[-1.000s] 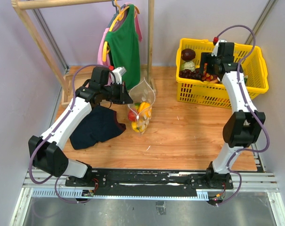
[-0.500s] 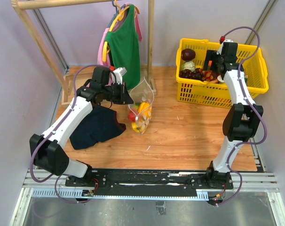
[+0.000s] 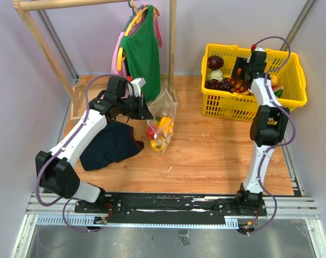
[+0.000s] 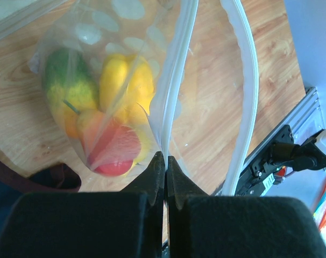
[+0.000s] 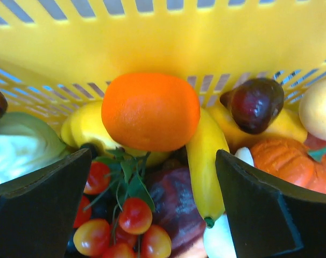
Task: Place the food in the zip-top bag and seal the zipper
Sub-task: Pick up the fake fruit from the bin.
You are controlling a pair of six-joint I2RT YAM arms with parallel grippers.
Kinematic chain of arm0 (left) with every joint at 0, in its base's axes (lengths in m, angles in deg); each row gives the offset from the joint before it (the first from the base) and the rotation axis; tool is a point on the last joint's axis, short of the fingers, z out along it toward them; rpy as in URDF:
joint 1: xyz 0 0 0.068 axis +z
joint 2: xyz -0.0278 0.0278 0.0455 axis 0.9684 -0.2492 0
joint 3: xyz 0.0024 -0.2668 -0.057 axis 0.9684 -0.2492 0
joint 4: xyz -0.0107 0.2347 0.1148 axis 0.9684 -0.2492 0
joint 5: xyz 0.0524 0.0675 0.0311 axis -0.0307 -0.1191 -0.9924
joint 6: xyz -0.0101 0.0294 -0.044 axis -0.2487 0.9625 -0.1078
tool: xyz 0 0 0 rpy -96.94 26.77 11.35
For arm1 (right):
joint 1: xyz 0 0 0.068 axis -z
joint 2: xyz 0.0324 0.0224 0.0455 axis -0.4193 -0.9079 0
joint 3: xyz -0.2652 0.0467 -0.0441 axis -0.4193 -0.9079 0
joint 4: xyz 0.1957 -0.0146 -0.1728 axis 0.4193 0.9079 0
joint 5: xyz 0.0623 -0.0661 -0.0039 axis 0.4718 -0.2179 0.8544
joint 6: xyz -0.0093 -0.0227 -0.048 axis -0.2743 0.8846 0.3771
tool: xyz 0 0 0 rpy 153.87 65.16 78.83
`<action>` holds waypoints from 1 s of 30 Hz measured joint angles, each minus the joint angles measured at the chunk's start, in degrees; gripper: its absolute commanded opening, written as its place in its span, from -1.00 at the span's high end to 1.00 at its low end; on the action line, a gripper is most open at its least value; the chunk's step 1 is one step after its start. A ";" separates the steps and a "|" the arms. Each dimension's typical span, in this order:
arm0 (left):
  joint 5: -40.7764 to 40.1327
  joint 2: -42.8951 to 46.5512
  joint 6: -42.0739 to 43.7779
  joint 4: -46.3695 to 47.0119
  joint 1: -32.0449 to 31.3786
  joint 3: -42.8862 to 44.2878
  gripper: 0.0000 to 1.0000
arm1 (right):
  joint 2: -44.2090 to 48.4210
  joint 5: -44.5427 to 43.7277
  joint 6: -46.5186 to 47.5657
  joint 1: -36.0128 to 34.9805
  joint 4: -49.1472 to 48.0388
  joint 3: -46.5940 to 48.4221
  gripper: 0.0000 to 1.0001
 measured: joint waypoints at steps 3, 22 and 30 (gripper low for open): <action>0.07 -0.02 -0.02 0.00 0.02 -0.02 0.99 | -1.16 0.11 -0.52 0.31 -2.34 0.81 -0.97; 0.15 -0.63 0.00 0.02 0.02 -0.07 0.99 | -5.79 0.76 -1.36 0.70 -10.51 1.36 -0.22; 0.20 -0.63 0.00 0.04 0.02 -0.07 0.99 | 1.33 2.84 -1.20 0.90 -12.09 -5.73 0.01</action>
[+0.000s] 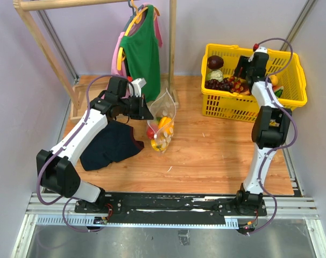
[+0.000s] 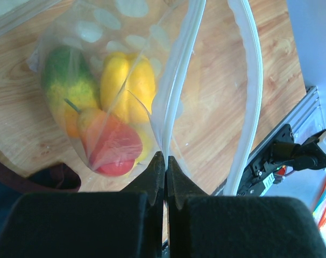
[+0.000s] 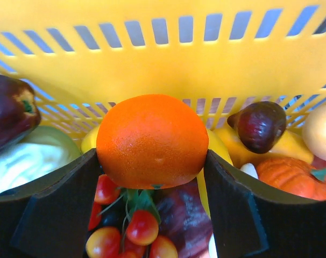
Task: Place the food in the zip-top bag and seal the zipper
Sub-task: Pick up the fake fruit from the bin.
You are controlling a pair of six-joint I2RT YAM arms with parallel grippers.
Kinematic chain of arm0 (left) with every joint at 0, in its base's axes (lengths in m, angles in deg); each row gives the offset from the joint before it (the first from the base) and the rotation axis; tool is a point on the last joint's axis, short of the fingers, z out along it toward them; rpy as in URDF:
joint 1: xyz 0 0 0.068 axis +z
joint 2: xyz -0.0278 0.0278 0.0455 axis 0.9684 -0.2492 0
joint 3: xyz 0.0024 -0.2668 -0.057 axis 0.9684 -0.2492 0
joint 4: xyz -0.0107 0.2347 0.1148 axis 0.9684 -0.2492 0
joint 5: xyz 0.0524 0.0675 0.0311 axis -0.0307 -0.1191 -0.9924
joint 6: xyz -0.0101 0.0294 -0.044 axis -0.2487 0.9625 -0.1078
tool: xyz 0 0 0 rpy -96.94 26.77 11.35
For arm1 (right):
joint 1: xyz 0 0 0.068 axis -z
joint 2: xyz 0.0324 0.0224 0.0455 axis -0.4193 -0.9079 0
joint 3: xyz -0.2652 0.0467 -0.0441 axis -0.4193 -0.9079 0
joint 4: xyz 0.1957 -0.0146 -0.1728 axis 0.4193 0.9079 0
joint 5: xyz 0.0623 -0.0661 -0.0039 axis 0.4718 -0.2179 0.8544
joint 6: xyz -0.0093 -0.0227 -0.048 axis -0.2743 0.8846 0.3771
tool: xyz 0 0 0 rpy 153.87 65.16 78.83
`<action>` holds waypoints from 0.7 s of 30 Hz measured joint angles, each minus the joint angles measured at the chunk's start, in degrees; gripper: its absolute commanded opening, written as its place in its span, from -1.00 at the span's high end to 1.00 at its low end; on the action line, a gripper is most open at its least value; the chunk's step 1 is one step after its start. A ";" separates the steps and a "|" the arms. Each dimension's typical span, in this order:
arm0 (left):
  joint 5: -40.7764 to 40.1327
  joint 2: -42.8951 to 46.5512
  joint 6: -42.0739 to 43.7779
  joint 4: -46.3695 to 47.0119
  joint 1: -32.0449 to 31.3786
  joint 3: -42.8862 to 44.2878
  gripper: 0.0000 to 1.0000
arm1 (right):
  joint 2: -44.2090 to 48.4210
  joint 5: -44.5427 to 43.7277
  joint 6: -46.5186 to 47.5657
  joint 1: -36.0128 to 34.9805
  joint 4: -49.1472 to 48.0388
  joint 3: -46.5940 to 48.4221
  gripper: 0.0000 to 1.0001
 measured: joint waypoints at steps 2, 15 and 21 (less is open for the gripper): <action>0.02 0.00 -0.02 0.00 0.00 -0.02 0.99 | 2.80 0.26 0.15 0.00 -0.31 -2.01 0.02; 0.61 0.00 -0.02 0.39 0.02 -0.31 0.99 | 19.54 1.66 1.42 -0.33 -1.42 -12.85 0.05; 0.92 0.07 -0.02 0.39 0.02 -0.33 0.99 | 27.80 3.45 1.60 -1.95 -0.35 -16.13 0.06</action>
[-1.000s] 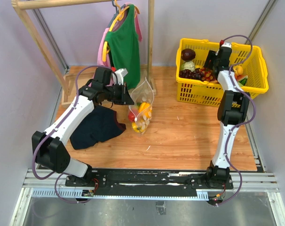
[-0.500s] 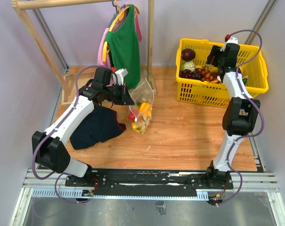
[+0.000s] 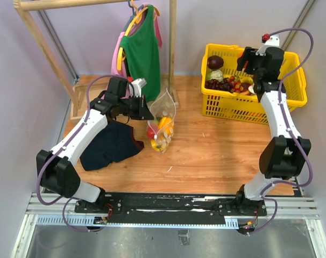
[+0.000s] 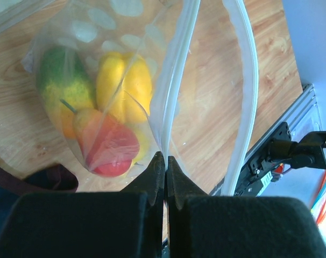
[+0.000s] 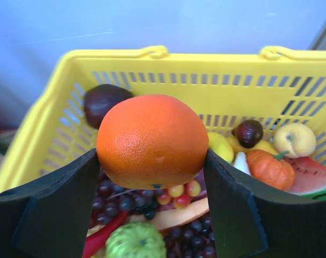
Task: Place the food in the zip-top bag and seal the zipper
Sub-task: Pick up the fake fruit from the bin, then place the fake fruit in the zipper food storage bag.
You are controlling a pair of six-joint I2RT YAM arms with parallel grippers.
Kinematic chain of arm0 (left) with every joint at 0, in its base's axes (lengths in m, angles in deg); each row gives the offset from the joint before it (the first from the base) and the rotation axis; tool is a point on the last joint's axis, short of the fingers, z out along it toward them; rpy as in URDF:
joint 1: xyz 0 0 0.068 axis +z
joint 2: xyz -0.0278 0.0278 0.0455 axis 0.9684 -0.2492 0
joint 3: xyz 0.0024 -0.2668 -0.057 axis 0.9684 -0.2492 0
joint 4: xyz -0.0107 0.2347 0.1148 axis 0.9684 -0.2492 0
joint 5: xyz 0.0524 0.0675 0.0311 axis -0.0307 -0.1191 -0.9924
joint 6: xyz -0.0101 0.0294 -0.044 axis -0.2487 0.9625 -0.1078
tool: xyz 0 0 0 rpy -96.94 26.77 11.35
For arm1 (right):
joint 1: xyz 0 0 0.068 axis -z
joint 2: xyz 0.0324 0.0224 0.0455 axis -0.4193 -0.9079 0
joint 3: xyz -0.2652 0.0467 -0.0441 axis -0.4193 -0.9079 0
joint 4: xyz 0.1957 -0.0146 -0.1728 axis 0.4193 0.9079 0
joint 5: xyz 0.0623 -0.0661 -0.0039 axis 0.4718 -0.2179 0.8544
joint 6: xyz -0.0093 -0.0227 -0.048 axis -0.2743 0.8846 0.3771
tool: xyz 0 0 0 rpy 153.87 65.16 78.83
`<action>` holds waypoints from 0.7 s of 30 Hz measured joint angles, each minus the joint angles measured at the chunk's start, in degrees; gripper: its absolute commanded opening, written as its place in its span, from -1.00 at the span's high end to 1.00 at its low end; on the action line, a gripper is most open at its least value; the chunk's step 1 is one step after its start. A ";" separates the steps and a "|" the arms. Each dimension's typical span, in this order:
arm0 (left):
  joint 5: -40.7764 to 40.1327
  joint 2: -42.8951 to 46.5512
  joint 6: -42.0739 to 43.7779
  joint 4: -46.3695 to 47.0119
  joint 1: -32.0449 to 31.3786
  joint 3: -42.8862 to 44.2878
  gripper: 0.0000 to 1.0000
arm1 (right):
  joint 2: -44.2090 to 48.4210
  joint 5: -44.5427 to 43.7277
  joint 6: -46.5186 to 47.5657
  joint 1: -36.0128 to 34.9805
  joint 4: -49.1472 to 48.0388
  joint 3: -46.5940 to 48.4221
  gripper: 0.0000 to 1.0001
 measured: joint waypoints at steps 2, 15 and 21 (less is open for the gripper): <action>0.07 0.11 0.00 0.00 0.00 0.00 0.99 | 3.34 0.37 0.02 -1.79 0.42 -1.40 0.06; 0.39 1.29 0.00 0.28 0.00 -0.33 0.99 | 15.80 7.69 1.46 -19.10 1.68 -11.45 0.05; 0.42 2.19 -0.02 0.42 0.00 -0.63 0.99 | 17.25 13.25 5.99 -29.51 2.67 -13.38 0.02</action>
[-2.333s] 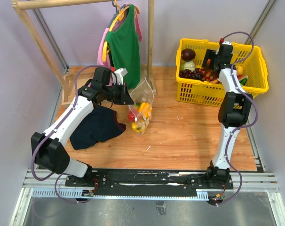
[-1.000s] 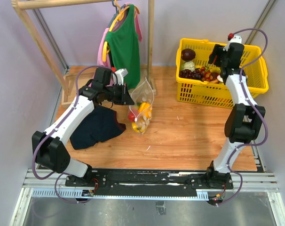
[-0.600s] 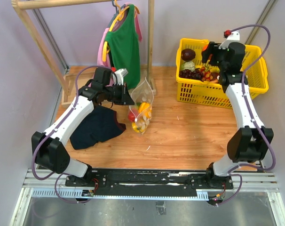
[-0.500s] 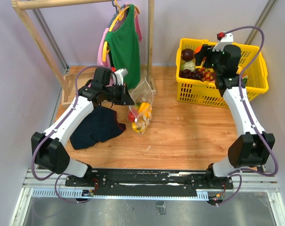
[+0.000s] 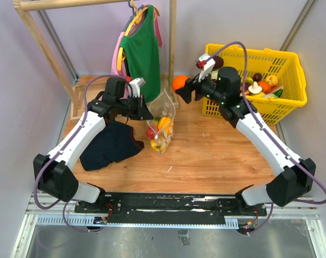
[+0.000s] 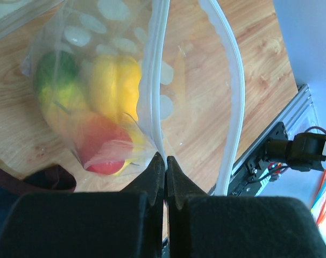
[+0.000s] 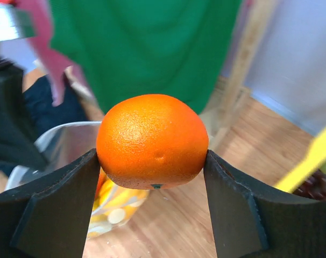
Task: Place the food in the zip-top bag and seal the zipper
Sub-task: Place the fake fruit in the zipper food storage bag.
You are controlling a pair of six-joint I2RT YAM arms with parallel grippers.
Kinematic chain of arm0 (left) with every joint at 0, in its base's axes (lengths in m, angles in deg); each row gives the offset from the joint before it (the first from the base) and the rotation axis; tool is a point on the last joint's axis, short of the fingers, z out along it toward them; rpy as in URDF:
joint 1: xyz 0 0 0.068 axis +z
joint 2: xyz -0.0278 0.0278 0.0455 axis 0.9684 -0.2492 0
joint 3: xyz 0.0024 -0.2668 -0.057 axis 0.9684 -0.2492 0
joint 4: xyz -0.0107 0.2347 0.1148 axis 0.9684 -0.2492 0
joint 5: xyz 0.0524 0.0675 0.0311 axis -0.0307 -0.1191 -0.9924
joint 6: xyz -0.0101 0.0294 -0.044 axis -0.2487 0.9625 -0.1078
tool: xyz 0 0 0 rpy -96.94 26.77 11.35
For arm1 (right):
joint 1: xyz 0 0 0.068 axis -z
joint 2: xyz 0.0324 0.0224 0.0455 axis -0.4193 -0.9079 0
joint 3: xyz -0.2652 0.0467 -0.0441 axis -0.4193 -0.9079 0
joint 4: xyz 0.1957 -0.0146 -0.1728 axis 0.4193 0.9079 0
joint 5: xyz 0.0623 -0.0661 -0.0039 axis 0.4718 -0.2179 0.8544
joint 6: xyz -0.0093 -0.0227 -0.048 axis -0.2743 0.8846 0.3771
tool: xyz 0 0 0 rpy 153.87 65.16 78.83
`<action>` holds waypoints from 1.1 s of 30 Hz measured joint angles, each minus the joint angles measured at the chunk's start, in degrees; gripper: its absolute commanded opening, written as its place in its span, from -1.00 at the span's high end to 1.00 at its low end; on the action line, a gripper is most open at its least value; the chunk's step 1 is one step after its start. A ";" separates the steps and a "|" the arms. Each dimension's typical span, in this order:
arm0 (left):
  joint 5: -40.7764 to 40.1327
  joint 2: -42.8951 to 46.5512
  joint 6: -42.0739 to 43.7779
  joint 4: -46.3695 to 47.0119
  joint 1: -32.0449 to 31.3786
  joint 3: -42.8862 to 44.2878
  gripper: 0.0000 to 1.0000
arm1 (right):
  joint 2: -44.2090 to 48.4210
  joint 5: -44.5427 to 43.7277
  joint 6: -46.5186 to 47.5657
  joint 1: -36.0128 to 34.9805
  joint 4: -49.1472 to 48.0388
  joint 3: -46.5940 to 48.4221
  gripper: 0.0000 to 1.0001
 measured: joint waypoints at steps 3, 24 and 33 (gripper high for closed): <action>-0.02 0.13 0.00 0.00 0.00 0.00 0.99 | 0.46 2.97 2.34 -3.72 -0.04 -0.61 0.02; -0.02 0.17 -0.15 0.00 0.00 -0.02 0.99 | -6.86 8.66 10.27 -12.41 -1.79 -5.86 -0.11; 0.04 0.24 -0.17 0.37 0.00 -0.33 0.99 | -13.27 5.84 11.74 -12.87 -3.06 -5.40 -0.34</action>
